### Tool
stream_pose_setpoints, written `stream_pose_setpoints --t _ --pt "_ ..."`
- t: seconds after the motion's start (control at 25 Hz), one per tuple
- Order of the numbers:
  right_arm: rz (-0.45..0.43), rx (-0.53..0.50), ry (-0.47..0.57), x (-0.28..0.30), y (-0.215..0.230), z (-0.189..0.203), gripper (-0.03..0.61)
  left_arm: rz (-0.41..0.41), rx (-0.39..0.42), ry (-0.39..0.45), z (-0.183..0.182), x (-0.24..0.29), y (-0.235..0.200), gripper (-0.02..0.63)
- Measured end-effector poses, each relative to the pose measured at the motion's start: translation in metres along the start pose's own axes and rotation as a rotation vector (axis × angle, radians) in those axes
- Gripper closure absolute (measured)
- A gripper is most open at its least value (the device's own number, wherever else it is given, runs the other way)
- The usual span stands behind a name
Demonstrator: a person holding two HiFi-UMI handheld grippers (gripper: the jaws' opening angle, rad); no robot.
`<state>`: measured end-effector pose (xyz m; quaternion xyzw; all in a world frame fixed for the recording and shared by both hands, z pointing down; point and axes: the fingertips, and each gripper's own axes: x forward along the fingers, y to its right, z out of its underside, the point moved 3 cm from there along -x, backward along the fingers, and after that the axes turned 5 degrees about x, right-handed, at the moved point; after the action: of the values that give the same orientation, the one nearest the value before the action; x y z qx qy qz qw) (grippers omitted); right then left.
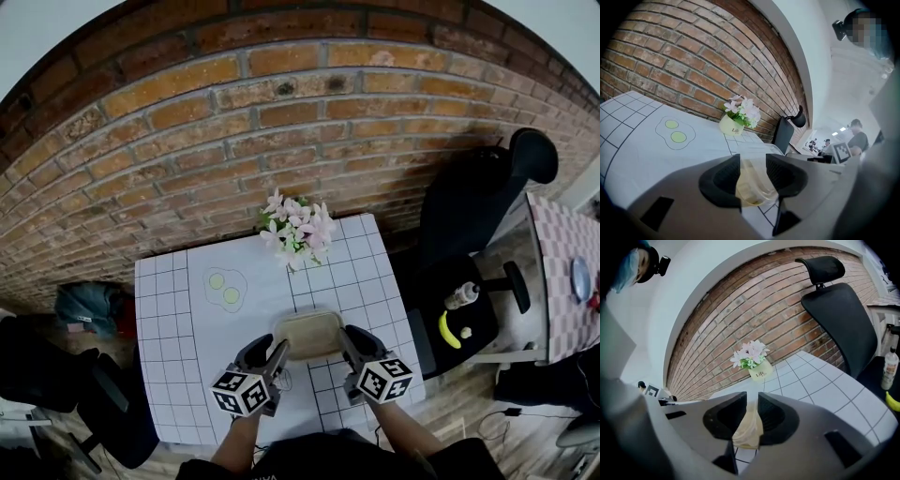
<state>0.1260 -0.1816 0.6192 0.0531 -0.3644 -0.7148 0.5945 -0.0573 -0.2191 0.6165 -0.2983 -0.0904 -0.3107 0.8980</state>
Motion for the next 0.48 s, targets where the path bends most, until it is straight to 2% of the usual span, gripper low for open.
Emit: stream_pose_setpoints --t 0.48 --pt "-0.078 -0.015 0.05 -0.014 -0.021 -0.017 0.514 -0.041 0.023 0.094 -0.015 -0.028 0.016 0.491"
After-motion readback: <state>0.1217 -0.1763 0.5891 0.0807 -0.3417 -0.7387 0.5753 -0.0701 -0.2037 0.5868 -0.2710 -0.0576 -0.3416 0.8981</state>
